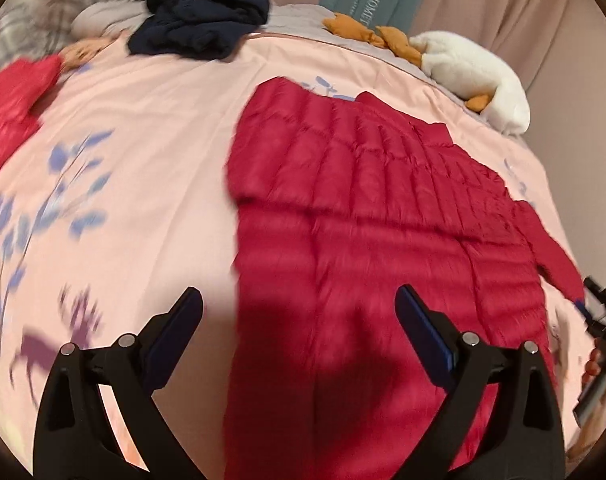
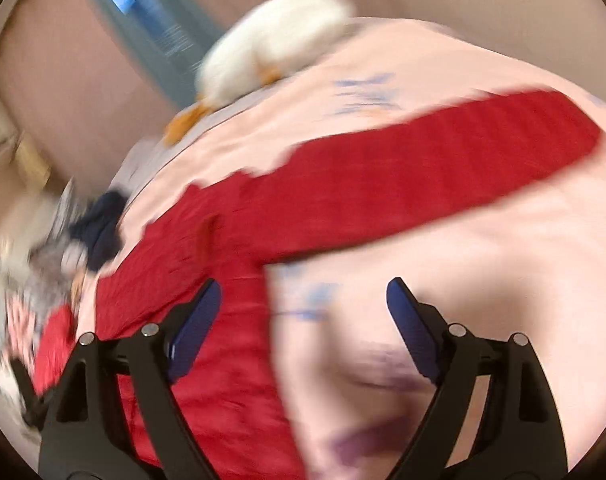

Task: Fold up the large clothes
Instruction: 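Move the right gripper to the jacket's other sleeve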

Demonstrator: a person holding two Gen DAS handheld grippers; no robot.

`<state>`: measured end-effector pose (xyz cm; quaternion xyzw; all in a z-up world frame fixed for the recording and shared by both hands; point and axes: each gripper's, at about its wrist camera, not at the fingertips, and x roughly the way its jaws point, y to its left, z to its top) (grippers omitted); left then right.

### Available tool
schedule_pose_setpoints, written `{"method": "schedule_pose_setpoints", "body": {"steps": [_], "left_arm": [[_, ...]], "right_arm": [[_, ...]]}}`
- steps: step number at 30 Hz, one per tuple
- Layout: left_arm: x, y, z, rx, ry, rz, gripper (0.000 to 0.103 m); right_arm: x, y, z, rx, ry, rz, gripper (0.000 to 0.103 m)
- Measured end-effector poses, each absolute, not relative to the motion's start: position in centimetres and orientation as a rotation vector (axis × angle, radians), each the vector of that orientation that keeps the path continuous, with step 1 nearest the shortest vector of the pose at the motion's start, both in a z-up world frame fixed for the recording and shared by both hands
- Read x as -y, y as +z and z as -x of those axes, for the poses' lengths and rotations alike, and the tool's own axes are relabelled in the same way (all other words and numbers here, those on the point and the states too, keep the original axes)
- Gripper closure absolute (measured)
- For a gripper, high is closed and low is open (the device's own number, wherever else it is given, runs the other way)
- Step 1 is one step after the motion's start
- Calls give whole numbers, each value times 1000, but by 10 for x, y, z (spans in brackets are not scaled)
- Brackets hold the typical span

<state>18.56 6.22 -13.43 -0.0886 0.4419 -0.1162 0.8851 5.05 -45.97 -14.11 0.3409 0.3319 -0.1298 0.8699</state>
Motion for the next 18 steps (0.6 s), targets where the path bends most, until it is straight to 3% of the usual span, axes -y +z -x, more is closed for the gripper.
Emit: {"method": "schedule_pose_setpoints", "body": {"steps": [7, 18], "left_arm": [[-99, -131, -127, -930, -188, 226, 6], [-81, -103, -106, -905, -204, 261, 6]], "right_arm": [[558, -175, 19, -616, -476, -956, 17], [619, -196, -1, -493, -551, -1067, 21]]}}
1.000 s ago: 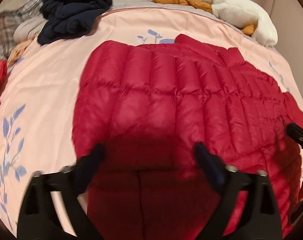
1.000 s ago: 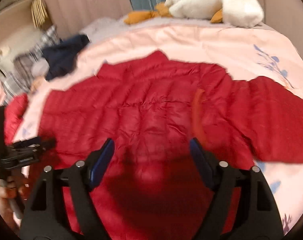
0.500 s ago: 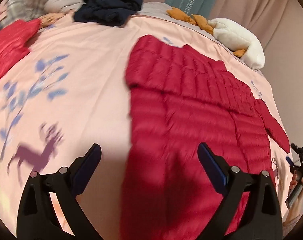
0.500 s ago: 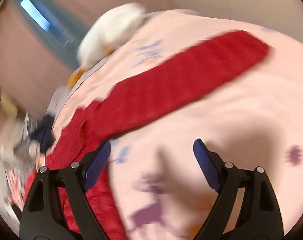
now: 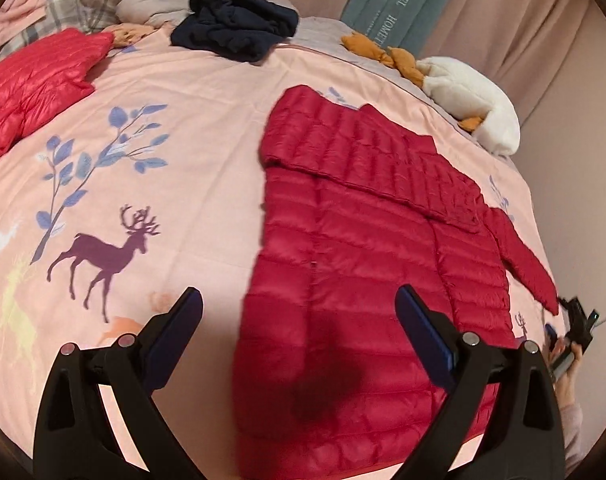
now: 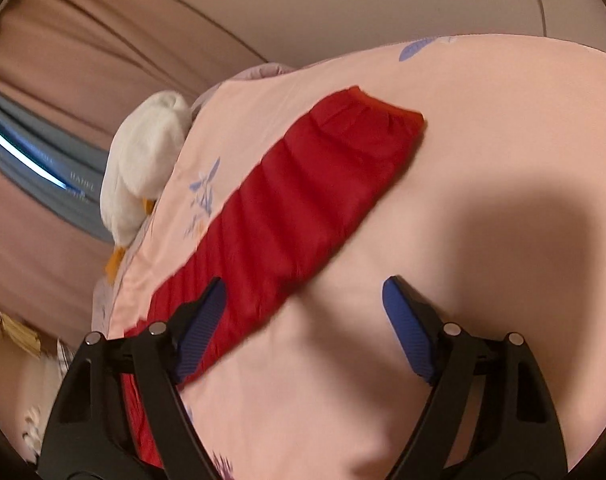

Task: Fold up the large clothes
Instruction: 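Move the right gripper to the jacket's other sleeve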

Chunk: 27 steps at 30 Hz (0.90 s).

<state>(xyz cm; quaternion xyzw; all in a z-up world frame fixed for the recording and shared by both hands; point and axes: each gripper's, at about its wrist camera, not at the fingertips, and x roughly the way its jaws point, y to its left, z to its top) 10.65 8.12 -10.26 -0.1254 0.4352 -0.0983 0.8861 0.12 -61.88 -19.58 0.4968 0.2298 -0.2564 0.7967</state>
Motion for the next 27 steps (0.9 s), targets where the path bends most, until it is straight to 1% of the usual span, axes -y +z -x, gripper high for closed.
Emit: {"method": "schedule_pose_setpoints", "body": {"steps": [4, 6, 8, 9, 10, 11, 12, 13, 14, 20, 24, 27], "left_arm": [[-59, -101, -109, -914, -219, 223, 6], [-52, -100, -110, -916, -219, 211, 6], [-46, -99, -112, -919, -218, 204, 6], [-44, -99, -114, -921, -221, 208, 6], [-42, -99, -115, -924, -225, 214, 6], [-40, -99, -116, -925, -229, 218, 6], [-38, -99, -116, -925, -230, 217, 6], [-37, -99, -117, -925, -230, 213, 6], [-35, -99, -117, -924, -231, 210, 6], [-30, -99, -115, -925, -237, 194, 6], [-36, -96, -113, -919, -227, 202, 6], [-42, -95, -111, -909, -227, 210, 6]], "right_arm": [[636, -200, -10, -438, -577, -1093, 24], [643, -202, -16, -420, -597, -1096, 29], [649, -205, -19, -409, -618, -1097, 42], [651, -207, -20, -403, -632, -1102, 53], [653, -210, -21, -400, -647, -1105, 58], [654, -213, -21, -403, -663, -1102, 71], [654, -217, -17, -400, -669, -1101, 78], [655, -219, -17, -395, -672, -1098, 81], [656, -220, -15, -393, -674, -1096, 87], [654, -214, -15, -420, -683, -1053, 96], [640, -185, -14, -407, -658, -952, 98], [622, -154, -20, -392, -610, -846, 98]]}}
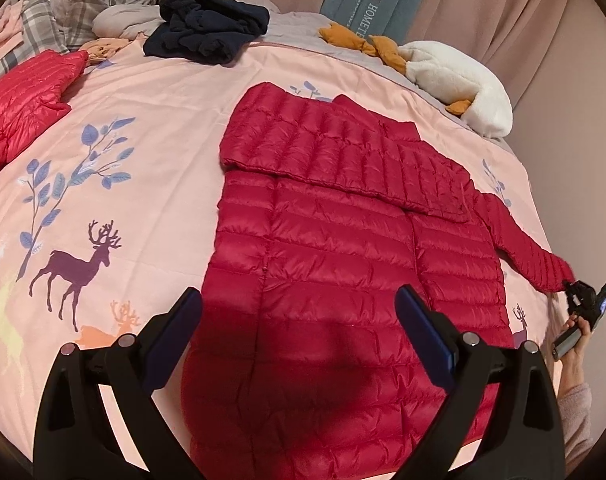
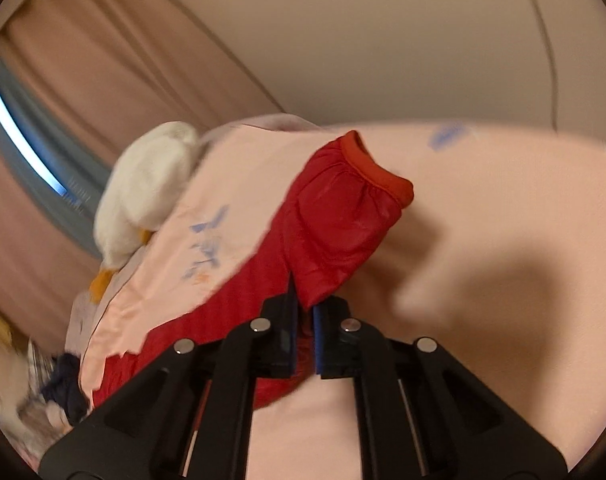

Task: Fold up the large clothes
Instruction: 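Move the right gripper to the jacket's other sleeve, then grasp the sleeve cuff with the right gripper, fold it across the body, release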

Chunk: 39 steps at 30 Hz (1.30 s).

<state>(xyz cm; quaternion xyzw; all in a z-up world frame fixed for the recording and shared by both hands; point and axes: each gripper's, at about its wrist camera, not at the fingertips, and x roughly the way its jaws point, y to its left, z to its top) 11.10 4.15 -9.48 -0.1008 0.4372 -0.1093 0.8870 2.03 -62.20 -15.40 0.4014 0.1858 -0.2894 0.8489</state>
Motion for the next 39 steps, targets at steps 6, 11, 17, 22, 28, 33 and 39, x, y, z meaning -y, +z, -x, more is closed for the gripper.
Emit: {"method": "schedule_pose_setpoints", "body": {"steps": [6, 11, 17, 22, 28, 33, 39], "left_arm": [[-52, -100, -106, -914, -252, 249, 6], [-66, -103, -99, -917, -263, 281, 6], [-82, -110, -94, -927, -280, 329, 6], [-91, -117, -92, -935, -305, 363, 6], [-97, -127, -91, -956, -334, 408, 6], [-93, -132, -95, -968, -370, 443, 6], [-78, -134, -108, -991, -421, 464, 6]], "right_arm": [[566, -91, -44, -370, -484, -648, 98], [510, -55, -66, -366, -372, -504, 98], [427, -28, -98, -396, -208, -346, 98], [369, -24, -119, -435, -97, -256, 98], [302, -41, -145, -506, -10, -155, 98], [249, -68, -158, -583, 45, -51, 94], [215, -113, -174, -744, 77, 8, 46]]}}
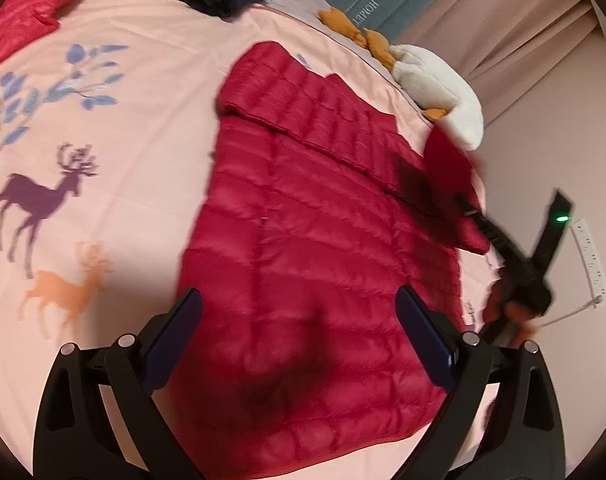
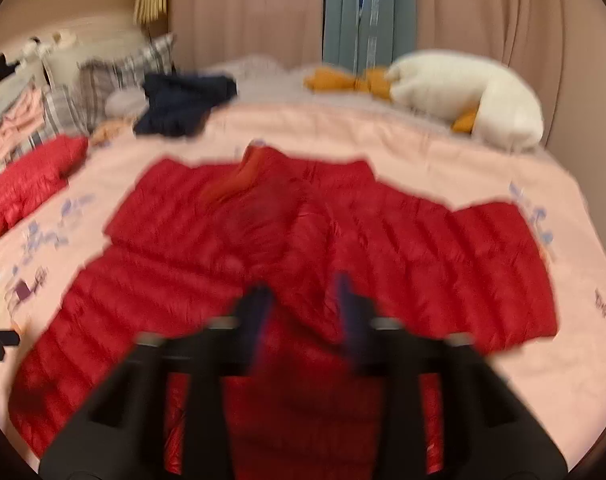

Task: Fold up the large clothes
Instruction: 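Grasp the sleeve cuff with the right gripper, fold it across the body, release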

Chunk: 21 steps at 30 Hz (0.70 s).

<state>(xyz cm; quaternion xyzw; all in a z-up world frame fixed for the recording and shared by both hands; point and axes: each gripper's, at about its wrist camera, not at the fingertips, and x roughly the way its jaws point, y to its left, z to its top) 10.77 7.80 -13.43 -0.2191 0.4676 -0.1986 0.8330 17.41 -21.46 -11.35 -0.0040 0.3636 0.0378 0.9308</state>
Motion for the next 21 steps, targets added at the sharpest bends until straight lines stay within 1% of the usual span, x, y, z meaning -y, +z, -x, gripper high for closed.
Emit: {"method": "schedule_pose_setpoints", "body": {"steps": [3, 6, 12, 17, 21], "left_arm": [[-64, -132, -118, -1004, -463, 459, 6], [-48, -130, -129, -1015, -522, 464, 6], [0, -127, -166, -1053, -675, 521, 6], [54, -143, -208, -1122, -798, 580, 6], [85, -159, -237, -1142, -767, 590, 6]], "right_arm": [[213, -123, -168, -773, 105, -11, 43], [223, -115, -147, -737, 108, -43, 38], [265, -102, -78, -641, 128, -239, 32], [287, -109, -36, -606, 128, -370, 32], [295, -118, -13, -587, 118, -429, 31]]}}
